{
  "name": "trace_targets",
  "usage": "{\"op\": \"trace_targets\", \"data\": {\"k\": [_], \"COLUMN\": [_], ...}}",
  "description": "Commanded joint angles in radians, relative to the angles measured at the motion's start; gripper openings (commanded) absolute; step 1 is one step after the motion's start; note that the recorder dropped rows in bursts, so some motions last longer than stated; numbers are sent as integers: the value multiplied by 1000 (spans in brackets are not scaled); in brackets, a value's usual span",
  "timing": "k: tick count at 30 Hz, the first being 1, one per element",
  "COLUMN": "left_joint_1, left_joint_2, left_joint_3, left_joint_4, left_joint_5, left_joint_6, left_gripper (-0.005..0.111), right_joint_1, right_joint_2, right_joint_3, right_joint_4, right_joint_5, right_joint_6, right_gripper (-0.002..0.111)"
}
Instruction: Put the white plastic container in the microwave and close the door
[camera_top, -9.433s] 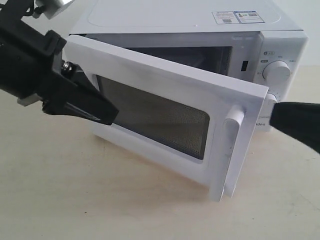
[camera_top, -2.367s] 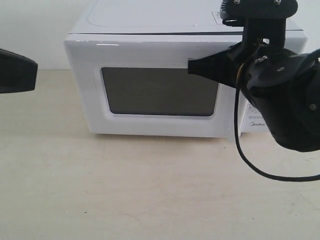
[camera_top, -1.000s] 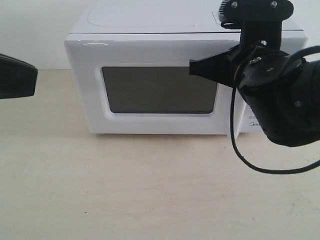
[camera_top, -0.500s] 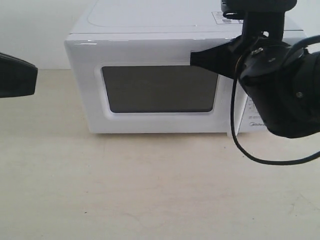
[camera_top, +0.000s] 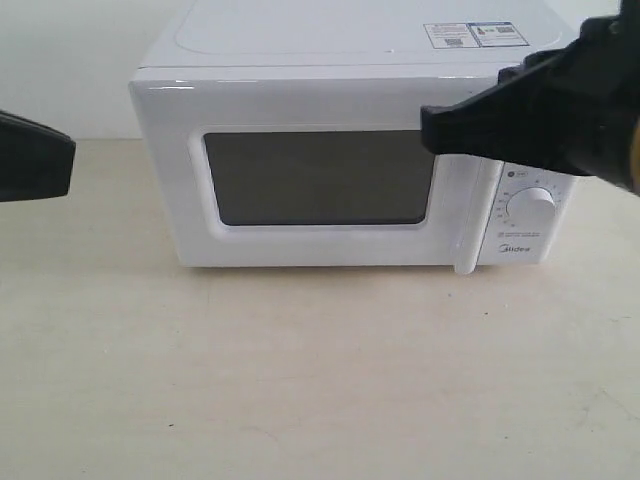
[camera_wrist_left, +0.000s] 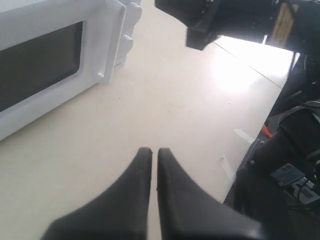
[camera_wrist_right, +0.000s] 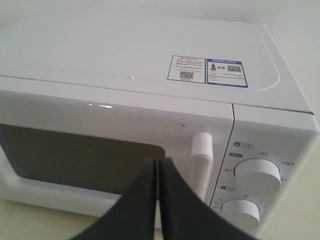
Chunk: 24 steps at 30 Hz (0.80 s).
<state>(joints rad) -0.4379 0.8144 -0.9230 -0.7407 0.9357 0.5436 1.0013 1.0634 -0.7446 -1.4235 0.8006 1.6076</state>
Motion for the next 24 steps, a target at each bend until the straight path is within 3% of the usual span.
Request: {"op": "trace_targets", "data": {"k": [1,6,10,12,24], "left_joint_1": [-3,-3,-3,-3,-3], "left_joint_2": [-5,-5,-5,-5,-5], "left_joint_3": [4,4,4,4,4], "left_joint_4": [-3,-3,-3,-3,-3], "left_joint_5": [7,7,7,7,7], "left_joint_6": [-5,-5,-3,-1,-1], "left_gripper": [4,4,4,4,4], "right_joint_1": [94,146,146,146,146], "right_joint_2": [-183,-386,-500,-538,-554], "right_joint_3": [6,6,6,6,6], "right_joint_4": [202,399,526,542,569], "right_joint_5": [45,83,299,416,421], "right_joint_6": [-239,-419,-613,-623,-620], "right_gripper": [0,0,0,0,0]}}
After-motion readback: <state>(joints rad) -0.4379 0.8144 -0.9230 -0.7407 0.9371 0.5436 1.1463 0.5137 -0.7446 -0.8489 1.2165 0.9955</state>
